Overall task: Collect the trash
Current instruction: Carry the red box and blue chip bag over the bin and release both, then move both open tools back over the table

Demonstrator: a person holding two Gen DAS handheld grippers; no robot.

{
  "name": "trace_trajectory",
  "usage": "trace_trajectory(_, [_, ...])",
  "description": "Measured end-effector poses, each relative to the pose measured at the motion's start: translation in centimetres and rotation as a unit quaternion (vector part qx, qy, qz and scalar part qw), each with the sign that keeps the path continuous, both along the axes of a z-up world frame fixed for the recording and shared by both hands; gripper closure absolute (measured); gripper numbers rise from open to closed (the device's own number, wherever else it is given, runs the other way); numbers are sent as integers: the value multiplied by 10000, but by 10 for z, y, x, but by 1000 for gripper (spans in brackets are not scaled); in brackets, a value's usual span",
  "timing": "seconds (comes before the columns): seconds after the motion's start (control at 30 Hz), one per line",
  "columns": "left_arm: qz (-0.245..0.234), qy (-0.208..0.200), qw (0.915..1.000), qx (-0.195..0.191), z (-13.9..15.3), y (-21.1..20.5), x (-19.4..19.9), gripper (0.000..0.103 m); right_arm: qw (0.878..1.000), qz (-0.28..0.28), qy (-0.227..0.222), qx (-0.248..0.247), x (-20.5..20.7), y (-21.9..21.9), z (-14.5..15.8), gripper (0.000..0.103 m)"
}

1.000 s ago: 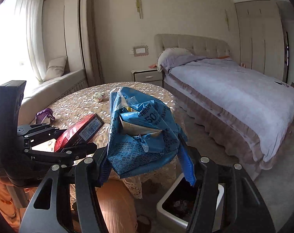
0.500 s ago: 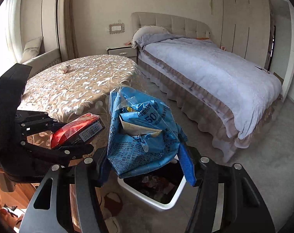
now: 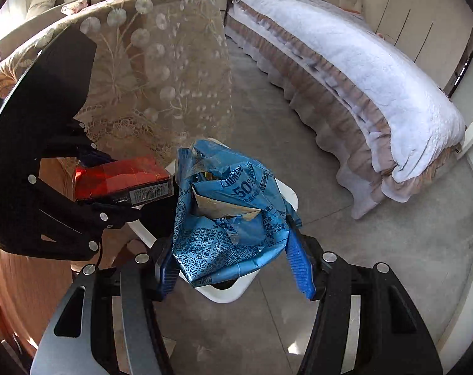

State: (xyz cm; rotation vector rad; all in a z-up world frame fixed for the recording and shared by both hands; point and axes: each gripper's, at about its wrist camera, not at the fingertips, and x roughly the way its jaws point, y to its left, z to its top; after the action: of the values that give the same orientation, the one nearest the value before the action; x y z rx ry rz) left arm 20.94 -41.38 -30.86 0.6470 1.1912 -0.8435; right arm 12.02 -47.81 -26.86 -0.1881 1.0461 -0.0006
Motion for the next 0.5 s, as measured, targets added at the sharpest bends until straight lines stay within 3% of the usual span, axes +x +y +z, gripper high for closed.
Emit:
trace_trajectory(0.07, [-137, 186, 9997, 105, -12, -7, 5, 51, 9994, 203, 209, -185, 5, -1, -14, 42])
trace_trajectory(0.1, [-216, 288, 9992, 186, -19, -10, 7, 41, 9986, 316, 384, -176, 8, -2, -21, 41])
trace_trajectory(0.13, [-260, 350, 9986, 287, -25, -13, 11, 11, 9979, 378, 492, -209, 9, -2, -27, 36])
trace_trajectory(0.17, [-279, 298, 9985, 365, -30, -16, 12, 4, 9974, 426, 474, -326, 8, -4, -31, 20])
trace_trajectory(0.2, [-322, 211, 9985, 393, -34, -17, 13, 5, 9969, 498, 469, -399, 7, -5, -33, 3])
trace_trajectory(0.5, [-341, 398, 9978, 397, -43, -18, 12, 5, 9952, 470, 746, -414, 1, -8, -43, 4])
